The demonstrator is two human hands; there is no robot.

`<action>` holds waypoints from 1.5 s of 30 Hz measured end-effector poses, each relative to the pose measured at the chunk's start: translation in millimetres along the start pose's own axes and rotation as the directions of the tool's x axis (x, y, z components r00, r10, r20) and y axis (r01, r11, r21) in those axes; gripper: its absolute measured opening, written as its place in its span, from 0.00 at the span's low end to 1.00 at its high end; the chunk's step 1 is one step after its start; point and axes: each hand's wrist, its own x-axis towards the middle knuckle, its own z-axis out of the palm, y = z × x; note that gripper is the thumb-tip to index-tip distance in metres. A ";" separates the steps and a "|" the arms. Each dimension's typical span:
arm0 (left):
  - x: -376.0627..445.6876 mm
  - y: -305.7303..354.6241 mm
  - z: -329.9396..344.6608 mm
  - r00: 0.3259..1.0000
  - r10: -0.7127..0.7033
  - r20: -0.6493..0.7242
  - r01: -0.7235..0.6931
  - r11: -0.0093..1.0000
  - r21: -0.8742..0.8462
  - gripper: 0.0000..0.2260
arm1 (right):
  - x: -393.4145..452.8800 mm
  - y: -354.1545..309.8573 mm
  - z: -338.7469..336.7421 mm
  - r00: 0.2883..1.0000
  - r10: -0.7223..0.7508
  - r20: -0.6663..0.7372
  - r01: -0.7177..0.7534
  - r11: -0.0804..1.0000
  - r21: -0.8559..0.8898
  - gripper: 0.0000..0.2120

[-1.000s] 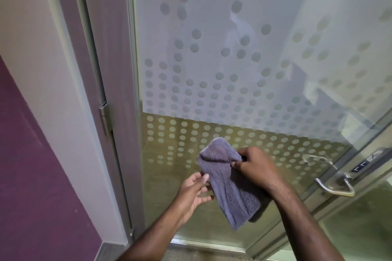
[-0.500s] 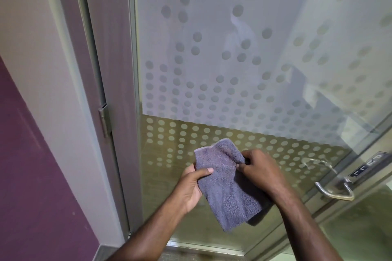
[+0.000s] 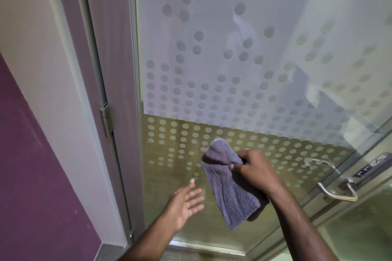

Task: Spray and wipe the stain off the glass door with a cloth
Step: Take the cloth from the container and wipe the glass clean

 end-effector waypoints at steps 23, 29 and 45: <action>-30.2 67.7 39.3 0.836 0.273 0.477 -0.425 0.872 0.245 0.28 | -13.0 57.8 29.6 1.000 0.016 0.013 -0.018 0.302 0.953 0.16; -31.1 73.4 35.9 0.879 0.200 0.433 -0.334 0.907 0.258 0.20 | -16.4 65.3 23.2 0.995 0.054 0.086 -0.101 0.599 0.794 0.16; -110.2 113.7 78.5 0.799 0.324 0.507 -0.440 0.889 0.126 0.18 | -42.4 5.3 -25.3 0.845 -0.250 -0.472 0.534 0.424 0.731 0.31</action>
